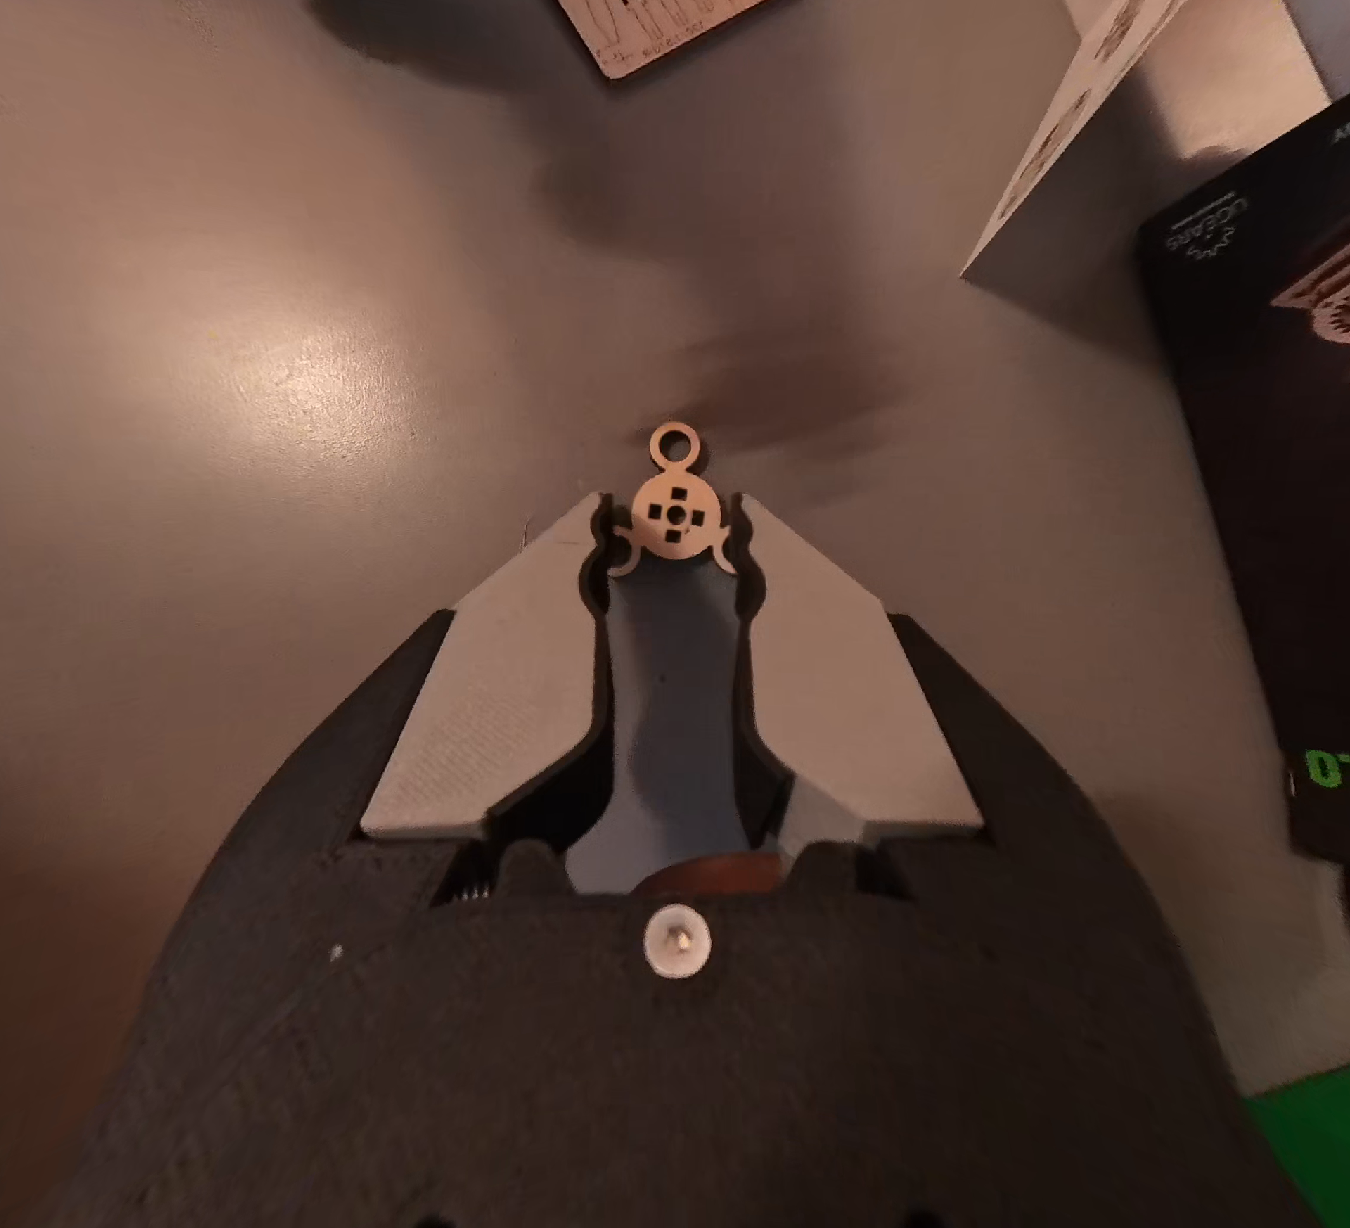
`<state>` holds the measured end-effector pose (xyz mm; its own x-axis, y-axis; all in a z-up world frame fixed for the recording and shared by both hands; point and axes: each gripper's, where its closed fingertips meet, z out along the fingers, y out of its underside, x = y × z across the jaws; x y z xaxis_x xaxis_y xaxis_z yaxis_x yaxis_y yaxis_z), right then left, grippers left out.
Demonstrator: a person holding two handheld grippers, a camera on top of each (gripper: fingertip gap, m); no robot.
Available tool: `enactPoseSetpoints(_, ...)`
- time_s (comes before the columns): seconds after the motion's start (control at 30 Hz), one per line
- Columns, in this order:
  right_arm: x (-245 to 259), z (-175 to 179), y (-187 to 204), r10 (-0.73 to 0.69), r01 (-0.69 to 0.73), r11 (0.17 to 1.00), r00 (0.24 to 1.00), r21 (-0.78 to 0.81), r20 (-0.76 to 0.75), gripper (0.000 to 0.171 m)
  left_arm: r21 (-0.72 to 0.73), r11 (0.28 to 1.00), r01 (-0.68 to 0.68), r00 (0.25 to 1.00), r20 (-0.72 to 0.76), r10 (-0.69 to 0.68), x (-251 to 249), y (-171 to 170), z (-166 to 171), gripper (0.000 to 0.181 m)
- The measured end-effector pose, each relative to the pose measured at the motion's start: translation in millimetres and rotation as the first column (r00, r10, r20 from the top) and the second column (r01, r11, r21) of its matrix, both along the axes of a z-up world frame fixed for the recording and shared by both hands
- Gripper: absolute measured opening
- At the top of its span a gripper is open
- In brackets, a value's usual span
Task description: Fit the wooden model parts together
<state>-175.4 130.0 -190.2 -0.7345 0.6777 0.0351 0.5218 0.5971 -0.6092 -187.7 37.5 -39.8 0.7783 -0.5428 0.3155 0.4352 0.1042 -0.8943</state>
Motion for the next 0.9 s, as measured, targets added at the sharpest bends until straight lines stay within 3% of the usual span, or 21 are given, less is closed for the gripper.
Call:
enactPoseSetpoints(0.23, -6, 23, -9, -0.018, 0.011, 0.996, 0.997, -0.085, -0.074, 0.044, 0.024, 0.999, -0.034, 0.997, 0.072, 0.032, -10, 0, 6, 0.015)
enactPoseSetpoints(0.4, -3, 63, -47, 0.040, -0.097, 0.946, 0.981, -0.309, -0.187, 0.043, 0.032, 0.997, -0.069, 0.989, 0.131, 0.064, -18, 2, 8, 0.015)
enactPoseSetpoints(0.57, -1, 80, -83, 0.051, -0.143, 0.862, 0.979, -0.485, -0.199, 0.033, 0.016, 0.995, -0.102, 0.983, 0.157, 0.098, -20, 9, 5, 0.014)
enactPoseSetpoints(0.73, -1, 89, -87, 0.047, -0.165, 0.821, 0.973, -0.546, -0.225, 0.000, 0.017, 0.997, -0.082, 0.985, 0.151, 0.078, -14, 10, 3, 0.015)
enactPoseSetpoints(0.9, 1, 97, -85, 0.042, -0.172, 0.802, 0.972, -0.572, -0.233, 0.000, 0.046, 0.995, -0.089, 0.990, 0.117, 0.083, -13, 7, 5, 0.015)
